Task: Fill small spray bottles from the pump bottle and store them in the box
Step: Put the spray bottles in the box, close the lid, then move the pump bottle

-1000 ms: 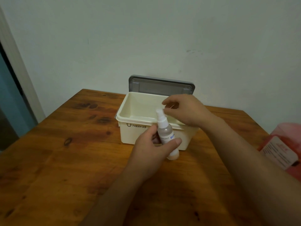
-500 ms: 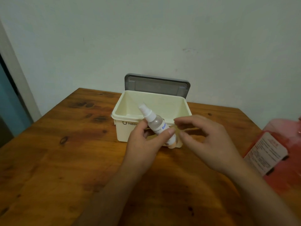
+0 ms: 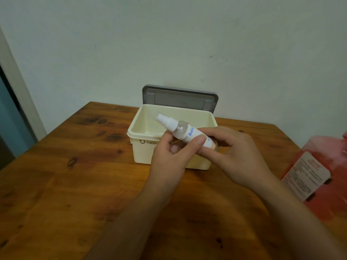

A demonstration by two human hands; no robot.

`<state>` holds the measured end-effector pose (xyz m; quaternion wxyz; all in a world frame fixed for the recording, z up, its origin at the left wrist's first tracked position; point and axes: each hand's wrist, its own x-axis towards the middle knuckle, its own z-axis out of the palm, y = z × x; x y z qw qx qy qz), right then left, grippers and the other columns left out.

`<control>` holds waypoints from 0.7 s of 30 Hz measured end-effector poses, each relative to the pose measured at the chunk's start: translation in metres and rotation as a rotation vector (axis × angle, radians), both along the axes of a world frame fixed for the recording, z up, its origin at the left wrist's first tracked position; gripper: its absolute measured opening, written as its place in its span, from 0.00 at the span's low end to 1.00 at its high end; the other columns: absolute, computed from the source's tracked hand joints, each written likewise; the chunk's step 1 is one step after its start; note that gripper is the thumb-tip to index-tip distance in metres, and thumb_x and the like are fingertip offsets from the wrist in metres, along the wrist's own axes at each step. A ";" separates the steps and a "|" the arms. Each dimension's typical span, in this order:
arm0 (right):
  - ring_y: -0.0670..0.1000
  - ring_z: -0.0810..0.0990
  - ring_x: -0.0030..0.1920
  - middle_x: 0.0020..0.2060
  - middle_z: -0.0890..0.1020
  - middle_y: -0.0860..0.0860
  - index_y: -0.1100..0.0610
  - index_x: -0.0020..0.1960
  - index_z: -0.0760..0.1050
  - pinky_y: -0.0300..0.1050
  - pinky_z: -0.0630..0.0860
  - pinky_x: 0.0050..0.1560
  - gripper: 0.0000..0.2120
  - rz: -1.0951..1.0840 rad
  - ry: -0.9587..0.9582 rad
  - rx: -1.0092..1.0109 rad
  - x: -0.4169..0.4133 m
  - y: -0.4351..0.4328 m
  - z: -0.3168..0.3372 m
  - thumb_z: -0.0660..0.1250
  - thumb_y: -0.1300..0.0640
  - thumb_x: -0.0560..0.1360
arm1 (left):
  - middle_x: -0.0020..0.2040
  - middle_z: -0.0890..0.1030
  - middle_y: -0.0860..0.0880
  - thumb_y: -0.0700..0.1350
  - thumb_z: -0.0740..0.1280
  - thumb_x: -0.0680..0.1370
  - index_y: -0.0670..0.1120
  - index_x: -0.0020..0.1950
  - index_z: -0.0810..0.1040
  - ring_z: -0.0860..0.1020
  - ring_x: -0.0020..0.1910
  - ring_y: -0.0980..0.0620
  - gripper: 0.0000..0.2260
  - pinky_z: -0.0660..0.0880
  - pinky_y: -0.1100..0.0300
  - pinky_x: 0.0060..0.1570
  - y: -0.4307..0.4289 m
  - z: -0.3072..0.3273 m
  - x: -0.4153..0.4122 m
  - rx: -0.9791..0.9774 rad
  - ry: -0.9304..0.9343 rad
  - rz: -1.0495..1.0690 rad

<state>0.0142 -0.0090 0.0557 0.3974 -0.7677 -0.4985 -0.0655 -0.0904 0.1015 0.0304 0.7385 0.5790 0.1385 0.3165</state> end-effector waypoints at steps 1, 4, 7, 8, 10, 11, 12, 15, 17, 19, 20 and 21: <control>0.43 0.79 0.51 0.52 0.83 0.39 0.45 0.60 0.81 0.48 0.79 0.49 0.17 0.000 -0.001 0.009 0.002 0.001 0.001 0.70 0.45 0.72 | 0.57 0.82 0.54 0.54 0.72 0.66 0.51 0.66 0.74 0.80 0.57 0.56 0.29 0.79 0.54 0.58 0.000 0.000 0.000 0.021 0.011 0.004; 0.43 0.80 0.50 0.50 0.83 0.39 0.42 0.59 0.79 0.45 0.79 0.48 0.17 -0.012 0.019 0.037 0.010 0.006 0.008 0.72 0.44 0.71 | 0.58 0.82 0.54 0.57 0.71 0.66 0.52 0.66 0.74 0.80 0.56 0.58 0.29 0.79 0.55 0.58 0.003 0.000 -0.002 0.047 0.047 0.015; 0.43 0.79 0.51 0.50 0.82 0.39 0.44 0.60 0.79 0.45 0.79 0.50 0.17 -0.048 0.029 0.021 0.021 0.014 0.016 0.73 0.47 0.72 | 0.56 0.81 0.54 0.56 0.70 0.69 0.52 0.64 0.76 0.81 0.55 0.56 0.25 0.80 0.58 0.55 0.005 0.001 -0.003 0.048 0.088 0.026; 0.44 0.79 0.51 0.51 0.82 0.41 0.45 0.61 0.80 0.46 0.79 0.51 0.17 -0.062 0.027 0.011 0.026 0.017 0.018 0.73 0.48 0.72 | 0.55 0.81 0.55 0.55 0.70 0.71 0.52 0.63 0.76 0.81 0.54 0.57 0.21 0.80 0.59 0.54 0.005 0.001 -0.003 0.065 0.103 0.032; 0.44 0.79 0.51 0.51 0.82 0.43 0.46 0.61 0.80 0.46 0.78 0.51 0.17 -0.084 0.019 -0.042 0.036 0.025 0.021 0.73 0.48 0.72 | 0.53 0.80 0.57 0.52 0.70 0.74 0.53 0.61 0.78 0.80 0.52 0.58 0.16 0.80 0.61 0.52 0.005 0.000 -0.003 0.120 0.132 0.047; 0.44 0.79 0.51 0.50 0.82 0.42 0.45 0.61 0.80 0.46 0.77 0.51 0.17 -0.089 0.016 -0.078 0.041 0.029 0.023 0.73 0.47 0.72 | 0.52 0.80 0.57 0.51 0.70 0.75 0.53 0.60 0.78 0.80 0.52 0.60 0.14 0.80 0.63 0.51 0.005 -0.002 -0.003 0.159 0.145 0.053; 0.45 0.79 0.51 0.50 0.82 0.42 0.45 0.60 0.80 0.47 0.77 0.52 0.17 -0.094 0.013 -0.111 0.045 0.035 0.024 0.73 0.47 0.72 | 0.51 0.80 0.58 0.51 0.69 0.76 0.54 0.60 0.78 0.79 0.51 0.62 0.13 0.79 0.66 0.50 0.005 -0.004 -0.004 0.216 0.160 0.063; 0.48 0.79 0.52 0.53 0.83 0.45 0.46 0.60 0.80 0.49 0.76 0.53 0.17 -0.133 -0.047 -0.257 0.056 0.052 0.025 0.73 0.46 0.72 | 0.48 0.80 0.61 0.49 0.67 0.78 0.55 0.59 0.79 0.76 0.50 0.67 0.10 0.77 0.71 0.47 0.004 -0.010 -0.006 0.546 0.227 0.127; 0.49 0.78 0.52 0.54 0.82 0.46 0.46 0.61 0.79 0.49 0.76 0.52 0.17 -0.154 -0.123 -0.418 0.062 0.066 0.025 0.72 0.45 0.73 | 0.49 0.79 0.62 0.49 0.66 0.79 0.56 0.60 0.78 0.76 0.49 0.66 0.11 0.76 0.69 0.49 0.002 -0.013 -0.007 0.785 0.275 0.145; 0.49 0.77 0.51 0.54 0.82 0.46 0.47 0.61 0.79 0.48 0.76 0.51 0.17 -0.151 -0.180 -0.551 0.068 0.078 0.024 0.71 0.44 0.74 | 0.51 0.79 0.62 0.50 0.64 0.79 0.57 0.62 0.77 0.75 0.48 0.66 0.11 0.73 0.72 0.49 -0.001 -0.014 -0.007 0.962 0.319 0.134; 0.49 0.77 0.50 0.54 0.82 0.47 0.47 0.61 0.79 0.48 0.77 0.50 0.17 -0.141 -0.204 -0.606 0.071 0.084 0.023 0.71 0.44 0.74 | 0.53 0.80 0.61 0.50 0.64 0.80 0.57 0.62 0.77 0.75 0.49 0.66 0.12 0.72 0.73 0.50 -0.002 -0.015 -0.007 1.017 0.323 0.127; 0.49 0.77 0.49 0.53 0.82 0.47 0.48 0.61 0.79 0.48 0.77 0.50 0.17 -0.132 -0.226 -0.655 0.074 0.091 0.022 0.71 0.44 0.74 | 0.54 0.80 0.60 0.50 0.63 0.80 0.57 0.62 0.77 0.75 0.49 0.66 0.12 0.73 0.71 0.51 -0.003 -0.015 -0.008 1.049 0.320 0.115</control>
